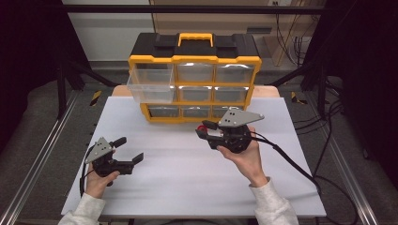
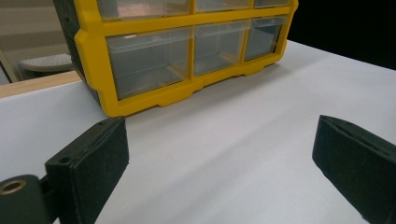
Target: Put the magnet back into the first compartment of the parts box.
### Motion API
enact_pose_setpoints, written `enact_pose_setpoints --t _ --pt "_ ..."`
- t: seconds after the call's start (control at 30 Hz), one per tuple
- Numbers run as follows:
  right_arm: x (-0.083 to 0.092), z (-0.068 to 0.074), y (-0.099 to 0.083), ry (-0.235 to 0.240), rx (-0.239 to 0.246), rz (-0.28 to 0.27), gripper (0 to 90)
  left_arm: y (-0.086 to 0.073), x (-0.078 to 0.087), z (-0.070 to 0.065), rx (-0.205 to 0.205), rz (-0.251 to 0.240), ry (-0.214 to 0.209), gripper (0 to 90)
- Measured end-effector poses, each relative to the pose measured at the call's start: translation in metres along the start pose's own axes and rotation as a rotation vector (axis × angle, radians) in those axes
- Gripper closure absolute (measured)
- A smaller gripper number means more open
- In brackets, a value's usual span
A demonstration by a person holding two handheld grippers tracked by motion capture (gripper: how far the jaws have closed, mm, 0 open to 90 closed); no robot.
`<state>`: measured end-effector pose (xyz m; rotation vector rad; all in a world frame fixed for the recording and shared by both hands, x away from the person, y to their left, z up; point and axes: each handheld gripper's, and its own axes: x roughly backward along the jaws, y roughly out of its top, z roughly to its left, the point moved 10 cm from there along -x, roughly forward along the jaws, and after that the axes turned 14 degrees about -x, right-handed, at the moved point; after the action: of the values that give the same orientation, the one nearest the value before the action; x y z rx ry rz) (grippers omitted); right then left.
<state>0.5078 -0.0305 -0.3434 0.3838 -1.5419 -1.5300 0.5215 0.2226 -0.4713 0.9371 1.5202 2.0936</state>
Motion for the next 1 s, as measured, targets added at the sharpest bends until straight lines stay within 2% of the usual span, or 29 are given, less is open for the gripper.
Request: enact_pose_setpoints --t 0.7,1.0 --pt "0.001 0.007 0.058 -0.016 0.028 -0.07 62.3 0.0 0.0 0.0 -0.001 0.001 -0.002 3.2" --pt "-0.005 0.009 0.079 -0.031 0.037 -0.085 62.3 0.0 0.0 0.0 -0.002 0.0 -0.002 3.2"
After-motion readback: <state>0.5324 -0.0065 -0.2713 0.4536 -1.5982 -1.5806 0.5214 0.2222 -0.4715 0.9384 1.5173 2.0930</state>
